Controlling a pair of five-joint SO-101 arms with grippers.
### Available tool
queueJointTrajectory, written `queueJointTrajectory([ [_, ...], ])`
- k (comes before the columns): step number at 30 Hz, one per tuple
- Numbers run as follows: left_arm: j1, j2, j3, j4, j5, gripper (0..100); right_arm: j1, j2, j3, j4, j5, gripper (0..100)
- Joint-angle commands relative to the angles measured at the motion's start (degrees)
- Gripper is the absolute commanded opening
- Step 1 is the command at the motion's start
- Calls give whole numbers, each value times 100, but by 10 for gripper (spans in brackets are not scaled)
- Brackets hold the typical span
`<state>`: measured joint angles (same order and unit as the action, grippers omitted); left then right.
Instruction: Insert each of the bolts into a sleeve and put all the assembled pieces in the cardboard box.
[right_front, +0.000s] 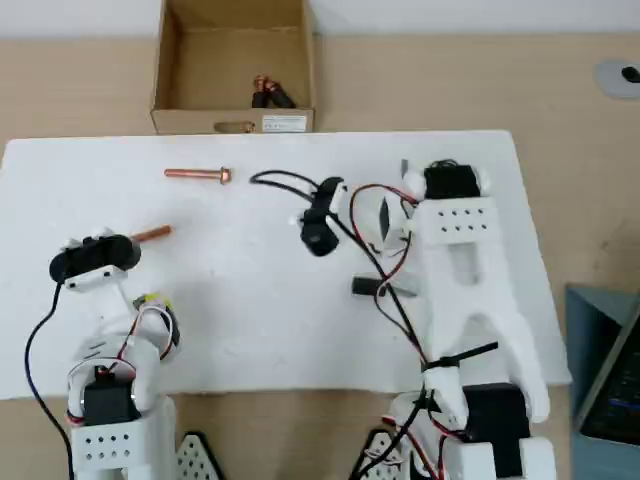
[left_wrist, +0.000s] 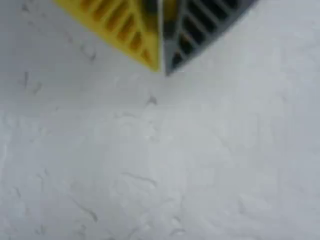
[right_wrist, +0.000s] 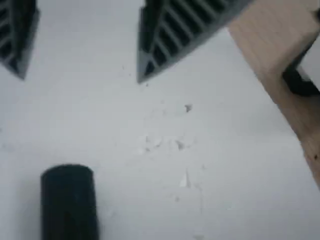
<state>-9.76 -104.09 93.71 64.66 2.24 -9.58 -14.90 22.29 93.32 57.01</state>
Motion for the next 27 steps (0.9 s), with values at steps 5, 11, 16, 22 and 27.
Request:
queueJointTrajectory([
  [5,-53,-48,-44,-53,0,4,-549,-224,391,-536,158,166],
  [11,-53,-48,-44,-53,9,4,-831,-224,1095,-1169,132,167],
  [16,-53,-48,-44,-53,9,4,-840,-215,1569,-1618,123,167],
  [22,-53,-48,-44,-53,9,4,-840,-215,1947,-2163,123,167],
  [27,-53,-48,-44,-44,9,4,-840,-92,1982,-2418,123,167],
])
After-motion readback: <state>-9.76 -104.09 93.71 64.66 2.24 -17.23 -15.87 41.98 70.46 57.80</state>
